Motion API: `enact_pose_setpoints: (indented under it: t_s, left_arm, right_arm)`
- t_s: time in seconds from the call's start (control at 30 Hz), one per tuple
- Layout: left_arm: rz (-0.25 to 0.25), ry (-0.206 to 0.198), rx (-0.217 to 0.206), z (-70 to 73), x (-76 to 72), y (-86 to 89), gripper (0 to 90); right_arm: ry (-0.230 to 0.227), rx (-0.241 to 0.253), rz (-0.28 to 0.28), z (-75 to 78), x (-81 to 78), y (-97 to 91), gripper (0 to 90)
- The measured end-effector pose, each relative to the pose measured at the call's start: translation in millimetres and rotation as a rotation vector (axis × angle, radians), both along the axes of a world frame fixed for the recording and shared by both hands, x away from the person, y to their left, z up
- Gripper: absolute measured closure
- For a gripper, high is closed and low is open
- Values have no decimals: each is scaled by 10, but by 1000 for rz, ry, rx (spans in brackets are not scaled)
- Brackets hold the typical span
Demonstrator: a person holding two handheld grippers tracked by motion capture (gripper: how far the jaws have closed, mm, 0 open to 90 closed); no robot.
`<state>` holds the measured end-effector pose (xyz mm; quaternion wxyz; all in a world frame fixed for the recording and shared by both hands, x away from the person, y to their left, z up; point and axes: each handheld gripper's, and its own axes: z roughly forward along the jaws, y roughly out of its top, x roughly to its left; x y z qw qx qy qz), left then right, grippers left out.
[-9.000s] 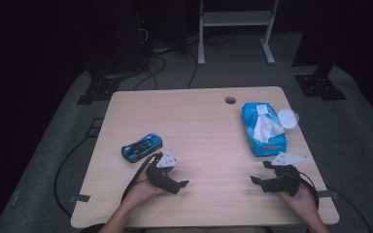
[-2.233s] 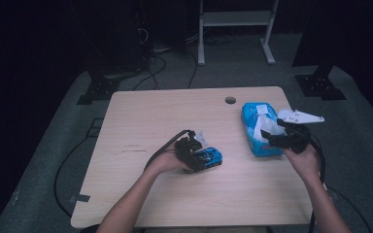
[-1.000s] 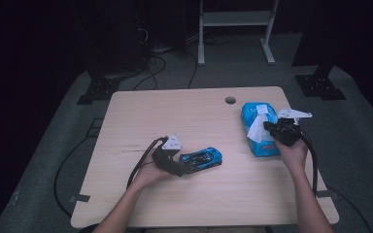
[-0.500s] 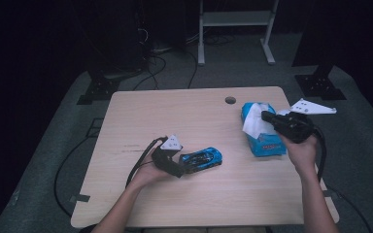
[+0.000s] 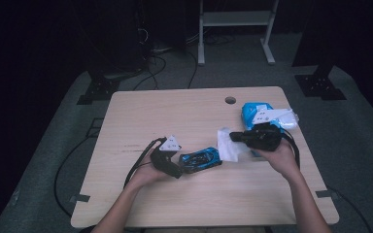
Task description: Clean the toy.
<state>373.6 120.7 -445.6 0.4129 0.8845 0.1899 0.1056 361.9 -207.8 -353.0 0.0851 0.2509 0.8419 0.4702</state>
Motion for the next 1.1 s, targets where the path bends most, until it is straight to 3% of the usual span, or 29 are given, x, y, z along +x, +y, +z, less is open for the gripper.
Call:
enact_pose_setpoints:
  t_s: [0.07, 0.2, 0.3, 0.5, 0.57, 0.63, 0.7, 0.9, 0.97, 1.0, 1.1]
  left_arm:
    - [-6, -6, -7, 24, -8, 1, 84]
    - [-21, -1, 8, -14, -18, -22, 84]
    - [-28, 4, 25, -36, -17, -60, 84]
    - [-33, 10, 34, -75, -10, -65, 84]
    - [-31, 14, 35, -82, -4, -65, 84]
    - [-31, 14, 35, -87, -2, -68, 84]
    - [-26, 18, 37, -93, 0, -72, 84]
    - [-31, 24, 48, -116, 11, -88, 84]
    - [-37, 24, 55, -127, 16, -95, 84]
    - [-37, 26, 61, -132, 15, -99, 84]
    - [-47, 26, 85, -143, 17, -106, 84]
  right_arm:
    - [17, -29, 45, -45, -16, 83, 872]
    - [70, -2, 130, -87, -29, 191, 871]
    - [65, -59, 131, -149, -23, 288, 870]
    - [121, -81, 101, -420, 137, 390, 859]
    - [128, -100, 72, -525, 195, 396, 789]
    - [122, -109, 56, -610, 226, 403, 763]
    - [107, -121, 48, -658, 244, 415, 656]
    - [43, -193, 84, -690, 292, 488, 453]
    - [23, -162, 102, -715, 335, 504, 438]
    - [37, -156, 108, -738, 372, 518, 434]
    - [61, -184, 106, -818, 452, 588, 463]
